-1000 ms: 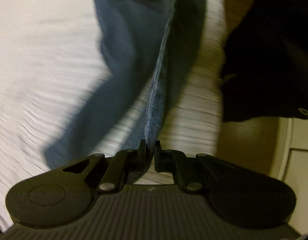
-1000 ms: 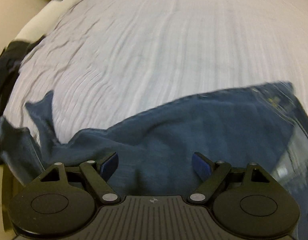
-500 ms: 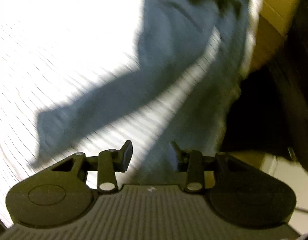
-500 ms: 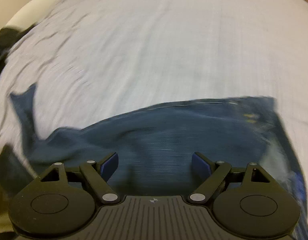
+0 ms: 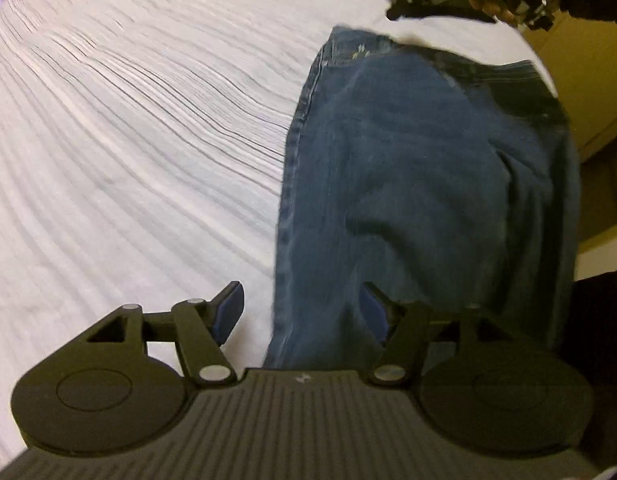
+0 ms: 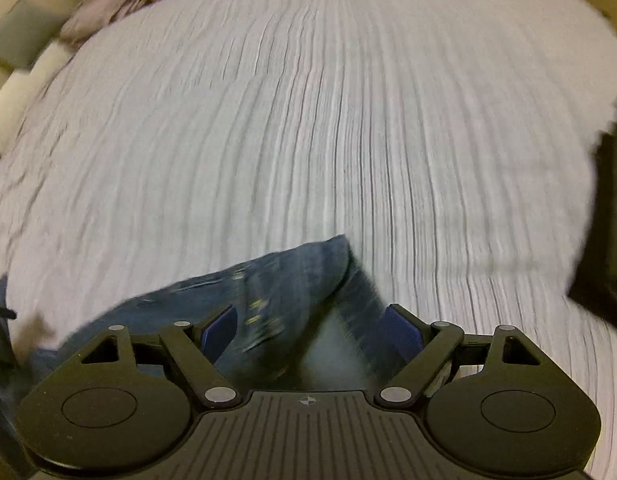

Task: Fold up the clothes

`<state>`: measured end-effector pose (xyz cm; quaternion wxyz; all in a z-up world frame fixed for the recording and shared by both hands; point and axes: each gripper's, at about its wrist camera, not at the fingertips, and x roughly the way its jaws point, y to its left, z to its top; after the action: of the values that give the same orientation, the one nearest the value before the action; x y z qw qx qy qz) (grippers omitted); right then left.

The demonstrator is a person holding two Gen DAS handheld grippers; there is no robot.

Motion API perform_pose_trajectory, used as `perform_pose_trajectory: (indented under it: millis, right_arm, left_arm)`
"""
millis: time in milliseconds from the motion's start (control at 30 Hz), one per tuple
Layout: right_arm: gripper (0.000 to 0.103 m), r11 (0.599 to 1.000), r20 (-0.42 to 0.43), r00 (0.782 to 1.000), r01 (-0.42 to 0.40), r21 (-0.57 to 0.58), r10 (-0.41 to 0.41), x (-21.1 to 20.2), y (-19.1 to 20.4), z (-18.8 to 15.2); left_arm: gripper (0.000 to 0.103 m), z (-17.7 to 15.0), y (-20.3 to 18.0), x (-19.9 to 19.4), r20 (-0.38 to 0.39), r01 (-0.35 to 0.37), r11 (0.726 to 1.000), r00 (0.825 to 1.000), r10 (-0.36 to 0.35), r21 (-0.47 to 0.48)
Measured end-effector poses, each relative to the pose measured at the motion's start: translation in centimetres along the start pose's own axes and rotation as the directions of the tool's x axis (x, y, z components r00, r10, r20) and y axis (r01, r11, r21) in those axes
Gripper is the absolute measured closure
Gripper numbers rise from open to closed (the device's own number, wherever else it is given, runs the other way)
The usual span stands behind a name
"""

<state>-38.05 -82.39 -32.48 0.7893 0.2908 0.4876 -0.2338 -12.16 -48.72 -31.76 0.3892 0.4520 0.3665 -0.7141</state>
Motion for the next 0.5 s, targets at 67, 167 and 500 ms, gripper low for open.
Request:
perform_pose_trajectory:
  millis: [67,167,500]
  right_arm:
    - [0.019,0.998,-0.03,0.998,-0.054,-0.019,0.053,2.6,-1.7,1.2]
    - [0.019,0.99,-0.072,0.987,-0.144,0.002,0.144,6.4,-4.1,2.7]
    - [0.076,0.927,-0.013,0.933,-0.356,0.116,0.36,5.8,-7.2,2.2]
  left_arm:
    - [0.044,0.7,-0.2,2.6,-0.05,-0.014,1.0,0.999,0.012,-0.026]
    - [0.041,0.3,0.6,5.0,-0.119,-0.02,0.996,0.993,0.009,-0.091]
    - [0.098,2.1,-1.1,4.6,-0.16,-0.054,0.995,0.986,0.04,-0.082]
